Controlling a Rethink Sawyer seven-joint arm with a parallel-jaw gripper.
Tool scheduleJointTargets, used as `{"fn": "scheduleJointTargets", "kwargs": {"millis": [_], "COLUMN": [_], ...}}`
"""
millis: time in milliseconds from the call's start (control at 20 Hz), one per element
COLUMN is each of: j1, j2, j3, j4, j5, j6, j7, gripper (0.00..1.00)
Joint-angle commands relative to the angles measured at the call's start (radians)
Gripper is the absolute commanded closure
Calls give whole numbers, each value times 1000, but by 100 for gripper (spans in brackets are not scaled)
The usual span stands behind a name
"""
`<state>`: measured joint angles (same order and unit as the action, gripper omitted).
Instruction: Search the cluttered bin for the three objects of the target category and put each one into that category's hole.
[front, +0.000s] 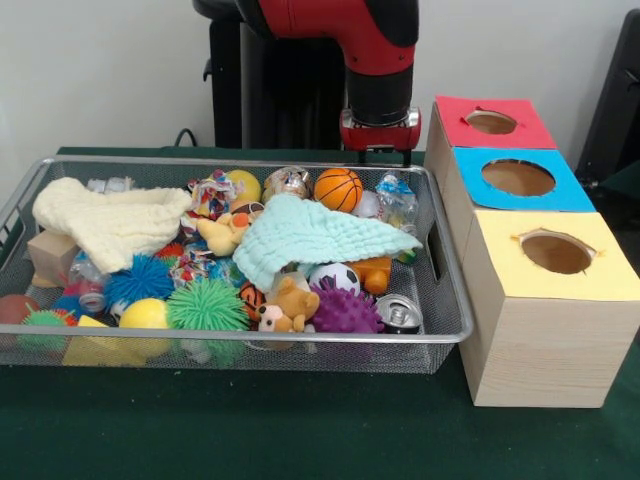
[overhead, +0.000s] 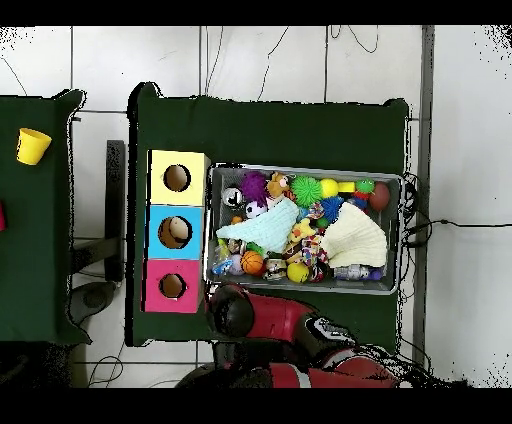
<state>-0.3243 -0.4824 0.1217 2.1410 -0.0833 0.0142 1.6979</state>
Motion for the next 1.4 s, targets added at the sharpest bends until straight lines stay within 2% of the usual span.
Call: {"fn": "scheduleJointTargets", "kwargs": {"millis": [50, 300, 450, 700, 800, 900, 1300, 1400], "j1": [-18, 29, 50, 59, 51, 35, 20, 21], "j2": [-17, -125, -160, -182, -186, -190, -216, -220], "j3": [62, 16, -3, -10, 2, 24, 49, 50], "j4": [-110, -121, -156, -193, -197, -192, -202, -208], "j5": [14, 74, 78, 65, 62, 58, 16, 10], "j6": [-15, 272, 375, 465, 460, 393, 261, 254], "j7": [142, 114, 110, 115, 119, 123, 109, 104], "gripper": [0, 0, 0, 0, 0, 0, 0, 0]}}
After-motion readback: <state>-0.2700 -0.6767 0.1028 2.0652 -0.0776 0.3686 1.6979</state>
